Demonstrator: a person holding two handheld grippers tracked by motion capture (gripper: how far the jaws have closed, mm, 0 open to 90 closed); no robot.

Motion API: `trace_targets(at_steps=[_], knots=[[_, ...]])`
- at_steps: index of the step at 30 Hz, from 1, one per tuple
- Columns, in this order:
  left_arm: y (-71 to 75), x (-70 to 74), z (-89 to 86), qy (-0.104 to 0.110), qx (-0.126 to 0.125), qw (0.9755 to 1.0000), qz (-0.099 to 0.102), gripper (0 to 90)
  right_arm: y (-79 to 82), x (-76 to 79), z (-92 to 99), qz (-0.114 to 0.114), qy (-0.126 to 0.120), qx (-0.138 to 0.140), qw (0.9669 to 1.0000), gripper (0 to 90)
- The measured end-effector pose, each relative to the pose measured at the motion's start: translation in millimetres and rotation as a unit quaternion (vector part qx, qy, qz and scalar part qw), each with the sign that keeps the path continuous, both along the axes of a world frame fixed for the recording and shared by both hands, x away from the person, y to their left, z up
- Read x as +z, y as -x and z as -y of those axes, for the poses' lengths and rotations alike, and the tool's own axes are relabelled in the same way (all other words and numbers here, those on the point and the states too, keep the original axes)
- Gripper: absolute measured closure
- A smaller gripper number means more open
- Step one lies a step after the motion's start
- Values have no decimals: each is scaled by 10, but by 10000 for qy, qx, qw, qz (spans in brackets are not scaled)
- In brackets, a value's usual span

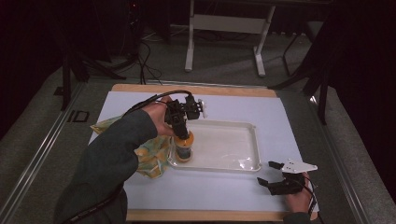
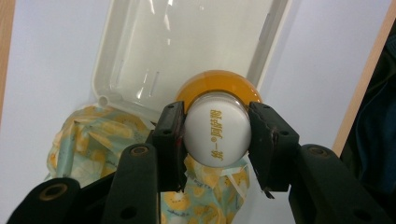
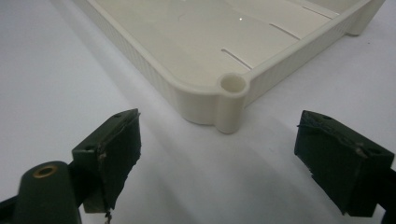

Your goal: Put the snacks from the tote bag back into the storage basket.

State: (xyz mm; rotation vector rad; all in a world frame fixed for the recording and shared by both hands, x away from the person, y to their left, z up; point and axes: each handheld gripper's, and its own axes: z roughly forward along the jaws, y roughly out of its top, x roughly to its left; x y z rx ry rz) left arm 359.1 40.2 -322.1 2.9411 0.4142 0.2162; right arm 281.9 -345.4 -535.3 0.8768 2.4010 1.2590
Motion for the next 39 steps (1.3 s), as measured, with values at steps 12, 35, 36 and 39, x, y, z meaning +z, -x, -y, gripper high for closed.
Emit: trace_targets(at_steps=[12,35,36,39], knots=[[-17,-139,-25,-105,43,9999,-110,592,2,-1,-3,12,10,-5,10000,142],[-7,-296,-24,-279,46,9993,-254,591,3,-1,-7,31,37,2,10000,143],[-4,-296,-23,-295,38,9992,-256,591,3,-1,-7,31,39,1,10000,143],[5,-301,-16,-298,22,9993,-244,591,2,-2,-7,32,42,5,10000,143]])
